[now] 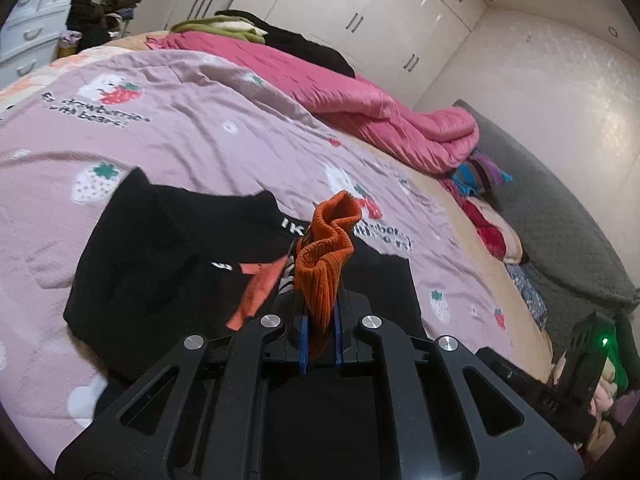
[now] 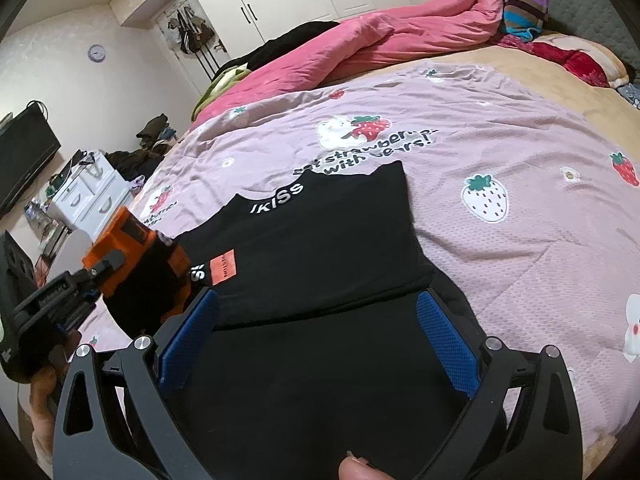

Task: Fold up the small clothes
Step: 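Lift the sleeve with the left tool and carry it across the shirt body, then lower the cuff onto the folded sleeve and open the left tool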

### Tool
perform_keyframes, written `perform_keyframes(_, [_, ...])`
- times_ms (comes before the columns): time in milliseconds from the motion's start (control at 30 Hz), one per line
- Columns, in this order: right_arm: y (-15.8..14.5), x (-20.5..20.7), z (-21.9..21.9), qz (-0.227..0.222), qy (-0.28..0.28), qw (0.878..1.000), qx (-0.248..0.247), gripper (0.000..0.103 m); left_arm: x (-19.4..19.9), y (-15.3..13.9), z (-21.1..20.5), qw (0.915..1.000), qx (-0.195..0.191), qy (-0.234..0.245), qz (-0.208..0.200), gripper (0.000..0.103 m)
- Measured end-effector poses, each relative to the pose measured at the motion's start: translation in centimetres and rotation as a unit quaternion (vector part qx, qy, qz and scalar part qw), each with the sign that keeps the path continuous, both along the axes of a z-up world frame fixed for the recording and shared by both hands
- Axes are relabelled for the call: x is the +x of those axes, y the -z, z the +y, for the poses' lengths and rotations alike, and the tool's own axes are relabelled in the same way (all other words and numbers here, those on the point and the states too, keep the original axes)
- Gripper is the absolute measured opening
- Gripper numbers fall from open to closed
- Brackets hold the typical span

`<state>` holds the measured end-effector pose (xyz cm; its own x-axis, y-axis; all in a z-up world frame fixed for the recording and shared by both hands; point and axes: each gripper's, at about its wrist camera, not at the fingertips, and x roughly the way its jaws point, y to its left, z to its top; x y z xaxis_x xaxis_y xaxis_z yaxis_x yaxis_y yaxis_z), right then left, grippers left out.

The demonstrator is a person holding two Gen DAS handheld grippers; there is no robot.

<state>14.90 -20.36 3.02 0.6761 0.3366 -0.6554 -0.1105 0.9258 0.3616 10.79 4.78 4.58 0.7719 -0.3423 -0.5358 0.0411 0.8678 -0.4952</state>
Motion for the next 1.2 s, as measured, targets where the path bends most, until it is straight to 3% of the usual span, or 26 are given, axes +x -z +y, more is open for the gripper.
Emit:
perform_keyframes(400, [1.0,0.5,-1.8,0.012,0.028,1.0,0.002,0.099,1.3,2.7,-3.7,0.9981,0.003,0.048,0.039,0.003])
perform_keyframes(600, [1.6,0.9,-2.8,0.022,0.045,0.999,0.004,0.099,1.4,3.8,-5.2,0.9956,0.008,0.072,0.06,0.012])
perform_keyframes(767, [2.1,1.1,-2.9,0.03,0.047,0.998,0.006,0.099,1.3,3.9,-5.4,0.9946,0.014,0.078,0.067,0.035])
perform_keyframes(900, [2.5,1.3,-2.4,0.034,0.038,0.999,0.004,0.099,1.1,3.4,-5.1,0.995,0.023,0.073,0.064,0.047])
perform_keyframes(1000, [3.0,1.4,-1.4,0.044,0.021,0.999,0.005,0.099,0.8,2.7,-4.1,0.9962,0.03,0.056,0.06,0.067])
perform_keyframes(1067, [3.4,1.4,-0.3,0.052,0.005,0.999,0.006,0.099,0.6,2.2,-3.3,0.9967,0.044,0.037,0.056,0.092])
perform_keyframes(1200, [4.2,1.5,2.9,0.061,-0.041,0.997,0.006,0.099,0.4,1.7,-0.9,0.9955,0.07,-0.009,0.063,0.094])
